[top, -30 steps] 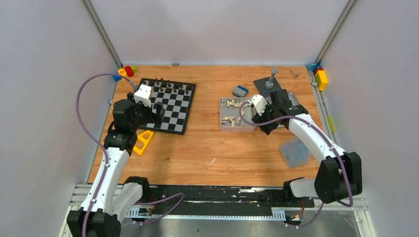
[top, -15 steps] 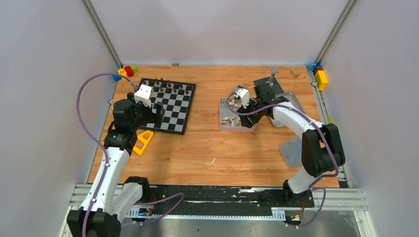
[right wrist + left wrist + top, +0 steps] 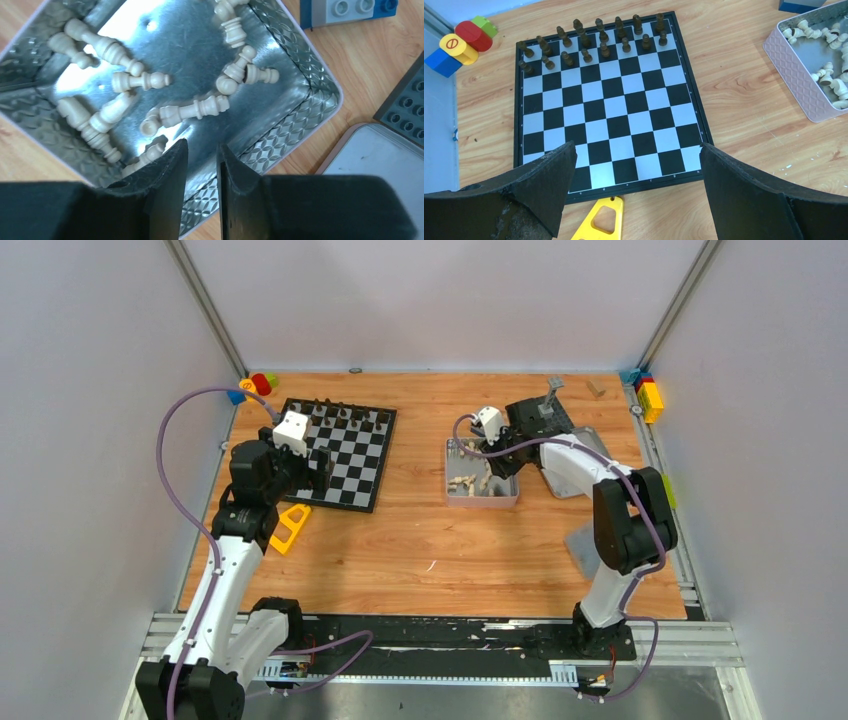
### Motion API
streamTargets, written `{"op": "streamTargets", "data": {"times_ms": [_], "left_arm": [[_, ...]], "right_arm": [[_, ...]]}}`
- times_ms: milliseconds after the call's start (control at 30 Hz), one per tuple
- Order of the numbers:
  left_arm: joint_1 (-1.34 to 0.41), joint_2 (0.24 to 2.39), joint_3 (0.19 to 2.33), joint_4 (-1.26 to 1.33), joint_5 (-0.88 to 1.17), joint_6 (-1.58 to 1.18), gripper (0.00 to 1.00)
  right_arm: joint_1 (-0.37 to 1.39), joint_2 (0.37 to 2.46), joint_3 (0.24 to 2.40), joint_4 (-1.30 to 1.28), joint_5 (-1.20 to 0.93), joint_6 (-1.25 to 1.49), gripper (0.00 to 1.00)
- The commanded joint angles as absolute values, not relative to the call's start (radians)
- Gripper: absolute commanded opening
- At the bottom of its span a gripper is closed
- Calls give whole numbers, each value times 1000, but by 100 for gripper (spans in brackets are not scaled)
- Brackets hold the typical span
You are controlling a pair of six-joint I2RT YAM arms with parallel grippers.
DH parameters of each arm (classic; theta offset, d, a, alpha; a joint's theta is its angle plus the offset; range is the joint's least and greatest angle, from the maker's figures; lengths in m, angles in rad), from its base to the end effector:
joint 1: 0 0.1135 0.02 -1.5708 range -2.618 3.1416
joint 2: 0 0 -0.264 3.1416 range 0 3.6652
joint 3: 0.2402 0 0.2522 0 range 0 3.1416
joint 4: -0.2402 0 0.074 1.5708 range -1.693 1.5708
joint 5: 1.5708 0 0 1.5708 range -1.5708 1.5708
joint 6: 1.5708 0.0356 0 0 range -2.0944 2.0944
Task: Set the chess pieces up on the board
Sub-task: Move the storage box to the center of the board.
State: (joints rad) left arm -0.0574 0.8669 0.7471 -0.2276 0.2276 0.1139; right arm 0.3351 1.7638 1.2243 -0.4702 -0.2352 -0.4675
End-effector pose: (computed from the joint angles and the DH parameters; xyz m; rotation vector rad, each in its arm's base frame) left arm 0.2009 -0.0196 0.3080 0.3154 1.8868 -0.1801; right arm 0.3461 0.1293 0.2063 -1.0786 2.3192 0.2526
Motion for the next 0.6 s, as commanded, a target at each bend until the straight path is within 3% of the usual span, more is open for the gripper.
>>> {"op": "streamTargets", "data": {"times_ms": [0,567], "left_arm": [[-53,858,750,-212,239,128,100],[-53,867,748,-205,256,126,100]], "right_arm": [[332,1802,1279,-430,-144,-498,27],[320,1844,1239,-446,163,-329,18]]}}
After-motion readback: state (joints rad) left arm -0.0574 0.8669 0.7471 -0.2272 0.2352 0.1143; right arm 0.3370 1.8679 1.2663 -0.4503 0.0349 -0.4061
